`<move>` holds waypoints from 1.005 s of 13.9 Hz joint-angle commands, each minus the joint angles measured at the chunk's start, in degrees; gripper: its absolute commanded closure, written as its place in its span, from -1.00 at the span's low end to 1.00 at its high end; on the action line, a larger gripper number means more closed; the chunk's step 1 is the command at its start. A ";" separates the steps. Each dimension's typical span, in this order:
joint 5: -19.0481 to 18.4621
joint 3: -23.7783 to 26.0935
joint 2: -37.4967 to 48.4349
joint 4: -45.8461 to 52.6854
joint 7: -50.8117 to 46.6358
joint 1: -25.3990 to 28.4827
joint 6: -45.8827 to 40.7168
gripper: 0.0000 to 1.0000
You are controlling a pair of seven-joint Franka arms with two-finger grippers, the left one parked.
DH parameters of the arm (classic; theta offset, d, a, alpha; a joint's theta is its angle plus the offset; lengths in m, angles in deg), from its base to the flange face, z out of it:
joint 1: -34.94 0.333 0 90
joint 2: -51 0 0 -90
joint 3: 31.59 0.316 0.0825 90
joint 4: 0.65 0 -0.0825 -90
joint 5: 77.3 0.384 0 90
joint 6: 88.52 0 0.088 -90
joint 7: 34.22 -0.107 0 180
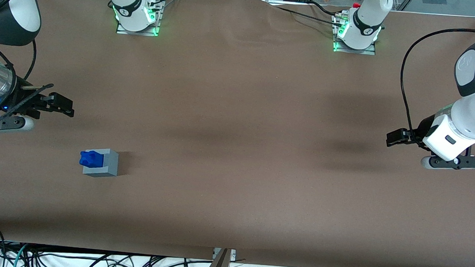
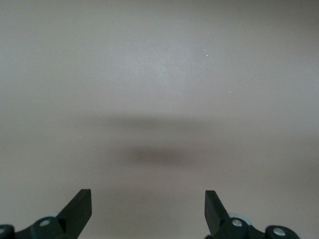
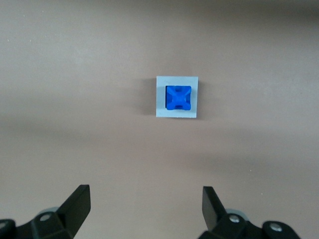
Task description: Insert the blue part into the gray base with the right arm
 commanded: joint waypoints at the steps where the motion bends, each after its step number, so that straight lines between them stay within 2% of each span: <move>1: 0.18 0.16 -0.07 1.51 -0.21 0.08 -1.99 -0.99; 8: -0.17 -0.36 0.19 1.42 1.02 0.08 -3.91 -0.99; 14: -0.35 -0.37 5.45 -2.69 1.99 0.08 -5.85 -0.99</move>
